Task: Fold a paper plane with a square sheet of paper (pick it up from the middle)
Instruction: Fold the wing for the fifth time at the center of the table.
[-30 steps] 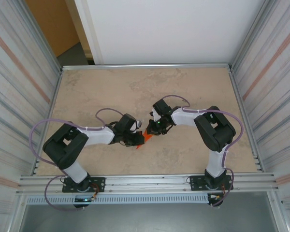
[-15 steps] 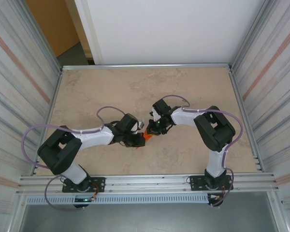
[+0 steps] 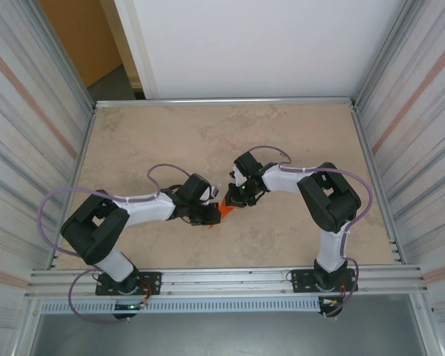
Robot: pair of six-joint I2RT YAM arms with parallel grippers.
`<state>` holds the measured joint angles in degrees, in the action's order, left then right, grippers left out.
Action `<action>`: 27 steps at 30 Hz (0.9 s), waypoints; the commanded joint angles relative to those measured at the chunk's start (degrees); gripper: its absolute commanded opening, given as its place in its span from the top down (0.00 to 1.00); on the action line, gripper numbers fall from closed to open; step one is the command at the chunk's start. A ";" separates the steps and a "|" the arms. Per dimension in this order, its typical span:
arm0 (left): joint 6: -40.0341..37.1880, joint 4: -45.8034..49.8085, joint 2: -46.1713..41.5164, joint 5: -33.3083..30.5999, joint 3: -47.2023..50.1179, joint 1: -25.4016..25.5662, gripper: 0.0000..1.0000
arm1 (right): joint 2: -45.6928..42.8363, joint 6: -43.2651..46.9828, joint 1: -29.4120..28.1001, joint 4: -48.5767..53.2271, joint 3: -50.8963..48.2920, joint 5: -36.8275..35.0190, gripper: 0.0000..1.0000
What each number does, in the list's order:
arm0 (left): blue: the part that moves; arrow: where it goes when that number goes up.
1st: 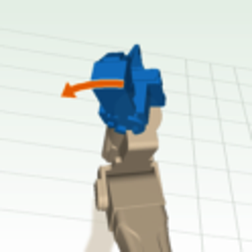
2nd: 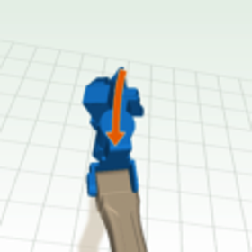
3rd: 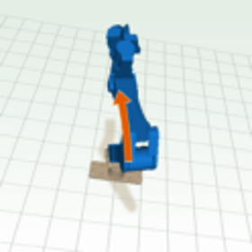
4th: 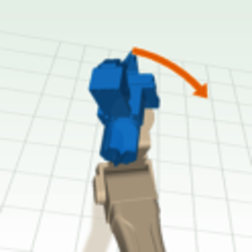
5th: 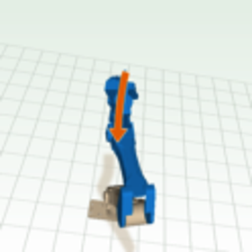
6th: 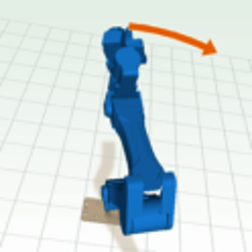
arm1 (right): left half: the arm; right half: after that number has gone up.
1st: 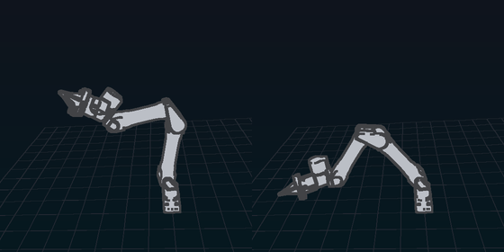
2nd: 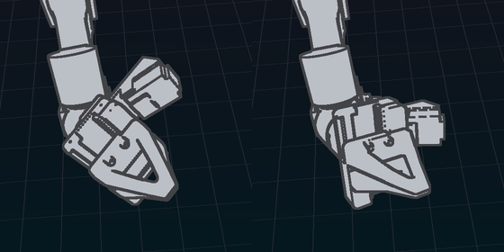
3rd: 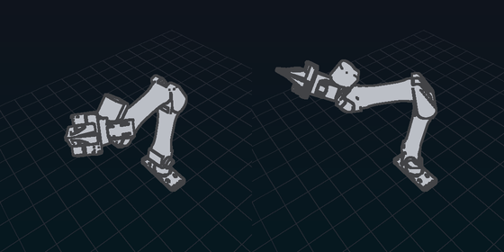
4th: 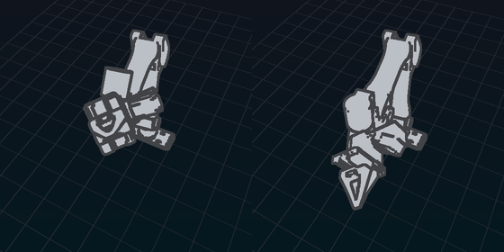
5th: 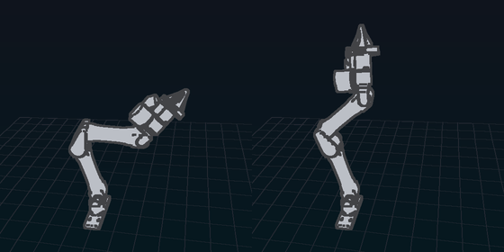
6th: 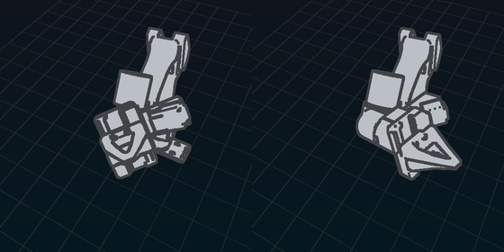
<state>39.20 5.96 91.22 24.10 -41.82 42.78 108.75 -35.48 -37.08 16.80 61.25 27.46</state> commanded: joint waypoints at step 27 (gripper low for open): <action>-1.76 8.49 -4.19 -8.27 0.56 2.59 0.75 | 4.71 0.81 -0.14 6.37 -1.58 -5.52 0.90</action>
<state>38.33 12.19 85.69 17.26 -40.38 45.12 108.92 -35.48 -37.08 17.02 61.41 27.49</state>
